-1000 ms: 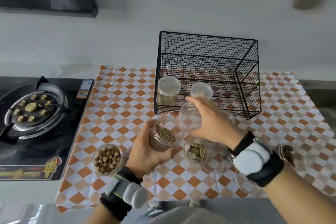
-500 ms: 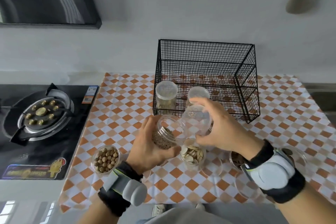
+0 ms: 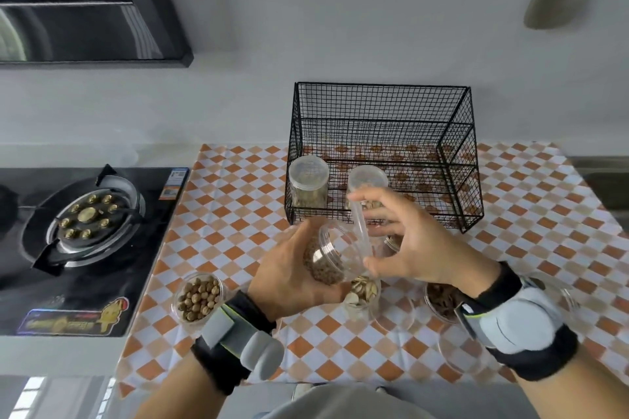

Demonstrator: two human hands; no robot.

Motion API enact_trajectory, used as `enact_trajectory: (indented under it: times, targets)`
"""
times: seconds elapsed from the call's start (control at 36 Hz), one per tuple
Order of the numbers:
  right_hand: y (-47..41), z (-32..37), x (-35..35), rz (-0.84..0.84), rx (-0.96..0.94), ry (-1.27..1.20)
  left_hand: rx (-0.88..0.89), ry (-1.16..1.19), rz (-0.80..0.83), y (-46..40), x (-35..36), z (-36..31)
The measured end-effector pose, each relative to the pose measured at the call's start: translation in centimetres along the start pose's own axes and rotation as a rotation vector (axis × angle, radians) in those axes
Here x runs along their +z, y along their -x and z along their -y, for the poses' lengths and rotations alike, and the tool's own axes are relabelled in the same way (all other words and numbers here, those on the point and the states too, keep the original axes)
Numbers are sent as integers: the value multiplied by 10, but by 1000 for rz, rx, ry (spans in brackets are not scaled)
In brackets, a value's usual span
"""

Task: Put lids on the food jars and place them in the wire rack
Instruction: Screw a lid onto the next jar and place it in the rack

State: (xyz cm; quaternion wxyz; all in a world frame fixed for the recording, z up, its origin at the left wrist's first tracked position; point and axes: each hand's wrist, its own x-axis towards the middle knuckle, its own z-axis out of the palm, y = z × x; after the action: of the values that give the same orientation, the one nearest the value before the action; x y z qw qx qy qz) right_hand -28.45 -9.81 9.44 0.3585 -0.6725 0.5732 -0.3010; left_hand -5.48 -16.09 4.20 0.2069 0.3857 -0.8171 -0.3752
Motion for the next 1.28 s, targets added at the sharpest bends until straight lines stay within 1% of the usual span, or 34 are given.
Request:
enact_trajectory:
  times: [0.22, 0.36, 0.5, 0.92, 1.11, 1.28]
  targets:
    - [6, 3, -9, 97, 14, 73, 41, 50, 28, -6, 5, -3]
    - [7, 5, -7, 104, -11, 86, 93, -20, 13, -8, 8, -7]
    - [8, 7, -8, 118, 5, 94, 94, -93, 7, -8, 8, -12]
    - [9, 8, -5, 119, 18, 94, 65, -114, 11, -8, 11, -16]
    - [9, 11, -4, 163, 5, 62, 55, -60, 28, -7, 9, -17]
    - [10, 13, -4, 199, -12, -14, 33, 80, 134, -9, 2, -18]
